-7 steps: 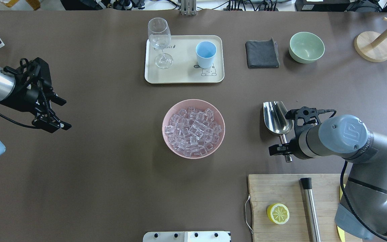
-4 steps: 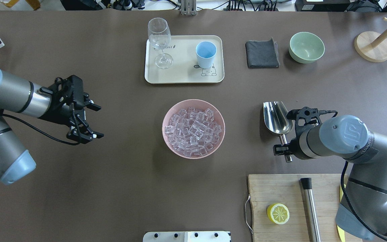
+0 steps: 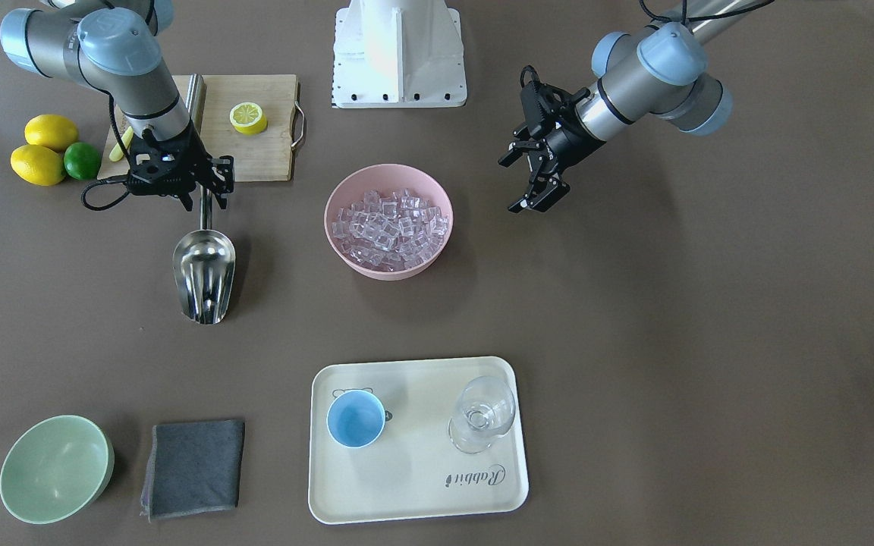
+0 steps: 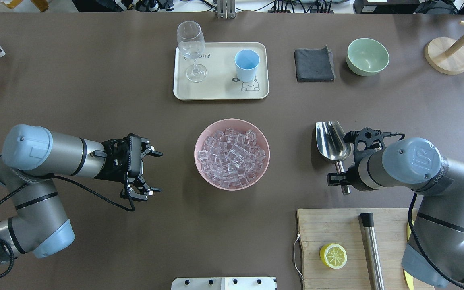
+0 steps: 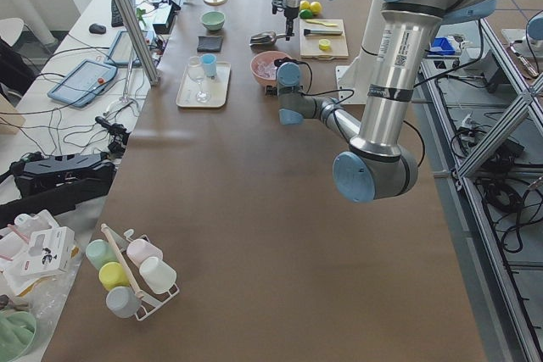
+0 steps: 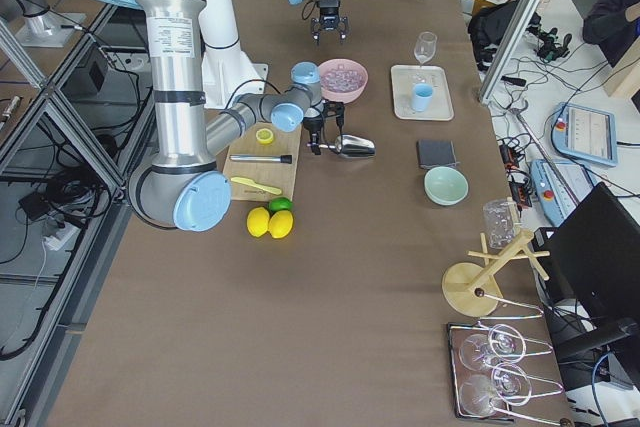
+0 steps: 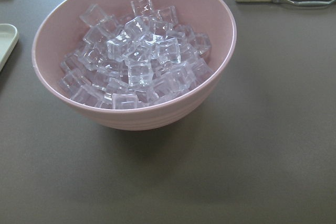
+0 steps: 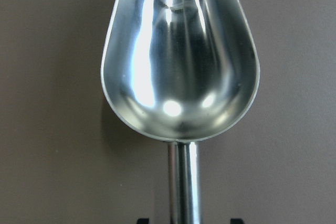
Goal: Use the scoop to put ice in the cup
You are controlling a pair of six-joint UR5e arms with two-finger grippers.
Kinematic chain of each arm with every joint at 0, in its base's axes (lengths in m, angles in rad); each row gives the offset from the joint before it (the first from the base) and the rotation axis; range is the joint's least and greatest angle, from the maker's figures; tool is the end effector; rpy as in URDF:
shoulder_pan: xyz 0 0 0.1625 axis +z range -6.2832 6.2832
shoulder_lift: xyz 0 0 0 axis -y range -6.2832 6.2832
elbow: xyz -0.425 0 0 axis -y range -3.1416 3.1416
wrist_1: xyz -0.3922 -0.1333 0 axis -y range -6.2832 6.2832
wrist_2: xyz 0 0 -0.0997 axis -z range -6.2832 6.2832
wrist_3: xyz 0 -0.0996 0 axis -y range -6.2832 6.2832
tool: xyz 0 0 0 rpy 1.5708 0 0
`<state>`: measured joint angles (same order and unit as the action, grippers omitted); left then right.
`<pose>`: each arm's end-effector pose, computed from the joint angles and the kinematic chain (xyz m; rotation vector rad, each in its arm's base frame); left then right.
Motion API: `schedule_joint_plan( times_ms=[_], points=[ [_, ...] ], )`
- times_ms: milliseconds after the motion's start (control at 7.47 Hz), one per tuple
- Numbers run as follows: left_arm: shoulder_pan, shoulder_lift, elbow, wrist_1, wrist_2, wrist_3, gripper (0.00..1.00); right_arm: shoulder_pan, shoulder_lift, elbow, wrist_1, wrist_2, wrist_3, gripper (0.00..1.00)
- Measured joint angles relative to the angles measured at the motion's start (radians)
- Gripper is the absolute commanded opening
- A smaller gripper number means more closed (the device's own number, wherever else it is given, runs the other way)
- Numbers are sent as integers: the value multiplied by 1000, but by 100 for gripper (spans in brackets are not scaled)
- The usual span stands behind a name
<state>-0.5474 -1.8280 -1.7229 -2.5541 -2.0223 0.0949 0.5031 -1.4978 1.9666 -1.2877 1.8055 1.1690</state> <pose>0.4432 -0.3754 0.3352 1.1373 1.0227 1.2230 -0.4023 -0.3471 0.4118 0.1261 -0.7705 0.0079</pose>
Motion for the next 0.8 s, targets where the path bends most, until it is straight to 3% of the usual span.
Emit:
schedule_joint_plan(
  times_ms=[134, 268, 535, 803],
  points=[
    [12, -19, 49, -63, 19, 12, 98, 0, 1, 0, -1, 0, 2, 58],
    [10, -39, 95, -105, 34, 13, 98, 0, 2, 0, -1, 0, 4, 50],
    [4, -95, 175, -156, 108, 9, 98, 0, 2, 0, -1, 0, 6, 0],
    [4, -135, 217, -176, 141, -65, 98, 0, 2, 0, -1, 0, 14, 0]
  ],
)
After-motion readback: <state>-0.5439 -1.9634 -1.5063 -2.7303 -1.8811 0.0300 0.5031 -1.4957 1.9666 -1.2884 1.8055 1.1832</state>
